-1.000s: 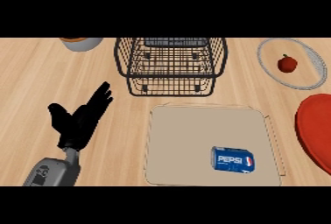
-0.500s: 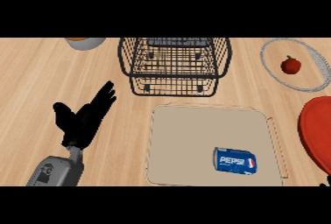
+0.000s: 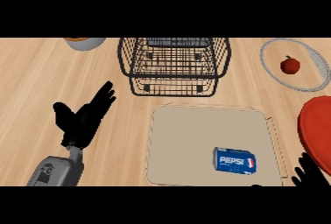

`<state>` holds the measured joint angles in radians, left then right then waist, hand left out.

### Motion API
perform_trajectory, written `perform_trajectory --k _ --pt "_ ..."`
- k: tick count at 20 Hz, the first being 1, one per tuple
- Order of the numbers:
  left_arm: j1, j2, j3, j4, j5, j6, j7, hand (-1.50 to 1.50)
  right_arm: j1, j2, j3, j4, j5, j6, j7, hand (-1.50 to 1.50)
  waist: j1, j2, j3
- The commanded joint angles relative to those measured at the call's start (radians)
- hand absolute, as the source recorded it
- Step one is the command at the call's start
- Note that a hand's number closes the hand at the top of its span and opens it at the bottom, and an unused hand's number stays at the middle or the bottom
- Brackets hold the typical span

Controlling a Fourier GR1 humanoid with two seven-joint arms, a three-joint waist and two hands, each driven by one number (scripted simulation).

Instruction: Pick the can from the tray and place it in the tiered basket

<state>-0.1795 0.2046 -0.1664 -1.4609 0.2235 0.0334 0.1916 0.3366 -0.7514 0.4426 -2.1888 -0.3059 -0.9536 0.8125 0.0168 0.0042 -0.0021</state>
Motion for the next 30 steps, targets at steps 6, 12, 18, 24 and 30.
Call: perform_trajectory --k 6,12,18,24,30 --pt "-0.021 -0.055 -0.015 -0.011 -0.056 0.04 0.051 0.0 -0.156 0.12 0.165 0.094 0.158 -0.067 0.211 -1.5 -0.014 -0.003 0.001" --pt "0.038 -0.016 0.029 -0.075 -0.026 -0.016 0.051 0.0 -0.178 0.163 0.217 0.127 0.335 -0.116 0.349 -1.5 -0.014 -0.005 0.001" --pt "0.009 -0.058 0.028 -0.046 -0.054 -0.003 0.055 0.0 -0.122 0.282 0.228 0.233 0.387 -0.102 0.274 -1.5 -0.019 -0.005 0.002" --pt "-0.04 -0.055 0.068 -0.031 -0.047 -0.033 0.08 0.0 -0.163 0.393 0.186 0.325 0.436 -0.086 0.259 -1.5 -0.019 -0.004 0.002" --pt "-0.042 -0.082 0.084 0.027 -0.095 -0.035 0.042 0.0 -0.148 0.444 0.108 0.35 0.379 -0.014 0.185 -1.5 -0.021 -0.004 0.002"
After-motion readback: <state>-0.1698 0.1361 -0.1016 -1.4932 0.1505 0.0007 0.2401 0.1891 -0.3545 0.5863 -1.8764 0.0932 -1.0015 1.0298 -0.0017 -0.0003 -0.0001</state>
